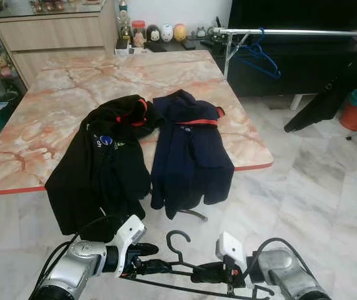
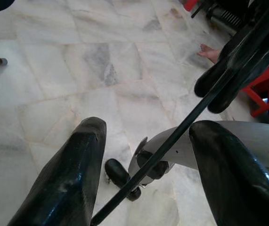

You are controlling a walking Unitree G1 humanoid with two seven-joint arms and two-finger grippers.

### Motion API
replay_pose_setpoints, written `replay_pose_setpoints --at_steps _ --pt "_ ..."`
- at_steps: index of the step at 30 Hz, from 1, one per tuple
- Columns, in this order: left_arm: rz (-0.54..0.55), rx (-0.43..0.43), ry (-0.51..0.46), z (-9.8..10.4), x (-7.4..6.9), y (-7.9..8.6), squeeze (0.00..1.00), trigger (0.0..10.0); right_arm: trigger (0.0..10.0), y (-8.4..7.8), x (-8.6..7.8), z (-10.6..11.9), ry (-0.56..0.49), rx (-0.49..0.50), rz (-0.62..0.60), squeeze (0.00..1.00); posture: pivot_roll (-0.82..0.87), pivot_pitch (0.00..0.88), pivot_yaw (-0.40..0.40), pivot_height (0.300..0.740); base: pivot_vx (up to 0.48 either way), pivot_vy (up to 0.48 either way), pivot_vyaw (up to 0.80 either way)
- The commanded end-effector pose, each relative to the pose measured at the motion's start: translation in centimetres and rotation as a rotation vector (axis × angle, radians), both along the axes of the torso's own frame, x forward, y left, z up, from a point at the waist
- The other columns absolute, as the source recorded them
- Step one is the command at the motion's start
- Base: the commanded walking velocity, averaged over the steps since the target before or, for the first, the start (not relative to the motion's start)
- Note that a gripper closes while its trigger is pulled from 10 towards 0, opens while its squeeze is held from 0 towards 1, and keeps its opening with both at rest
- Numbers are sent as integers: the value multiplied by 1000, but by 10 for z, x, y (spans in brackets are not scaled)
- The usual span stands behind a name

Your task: Hang hanger

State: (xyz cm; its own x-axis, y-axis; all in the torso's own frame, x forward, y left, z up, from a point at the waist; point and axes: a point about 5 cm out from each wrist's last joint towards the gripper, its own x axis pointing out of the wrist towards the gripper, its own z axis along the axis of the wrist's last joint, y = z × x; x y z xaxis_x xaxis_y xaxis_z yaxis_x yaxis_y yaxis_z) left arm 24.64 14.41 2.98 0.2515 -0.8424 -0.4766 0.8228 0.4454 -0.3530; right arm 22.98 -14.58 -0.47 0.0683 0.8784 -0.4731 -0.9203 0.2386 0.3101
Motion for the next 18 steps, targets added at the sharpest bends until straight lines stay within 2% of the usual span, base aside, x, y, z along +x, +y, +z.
replay_pose_setpoints --at_steps 1,2,3,4,5,6,7,18 --pt "-2 4 -3 1 1 4 0 0 10000 2 5 3 -24 -2 2 0 87 0 -22 740 0 0 0" --pt "-4 4 -2 1 1 4 0 157 10000 3 6 3 -28 -5 -1 0 88 0 -22 740 0 0 0" --pt "-7 5 0 1 0 5 0 1529 10000 3 7 3 -33 -6 -6 0 88 0 -21 740 0 0 0" --pt "-9 11 3 1 0 5 0 7098 10000 4 9 3 -38 -3 -15 0 88 0 -21 740 0 0 0" --pt "-11 14 6 1 -1 5 0 8745 10000 5 10 3 -42 2 -20 0 87 0 -21 740 0 0 0" --pt "-12 16 7 0 -1 5 0 8745 10000 6 11 4 -44 6 -23 0 87 0 -21 740 0 0 0" --pt "-12 19 8 0 -1 5 0 10000 10000 7 12 5 -47 12 -25 0 87 0 -21 740 0 0 0" --pt "-5 29 12 -2 -1 5 0 10000 10000 5 22 14 -68 44 -23 0 89 0 -21 740 0 0 0"
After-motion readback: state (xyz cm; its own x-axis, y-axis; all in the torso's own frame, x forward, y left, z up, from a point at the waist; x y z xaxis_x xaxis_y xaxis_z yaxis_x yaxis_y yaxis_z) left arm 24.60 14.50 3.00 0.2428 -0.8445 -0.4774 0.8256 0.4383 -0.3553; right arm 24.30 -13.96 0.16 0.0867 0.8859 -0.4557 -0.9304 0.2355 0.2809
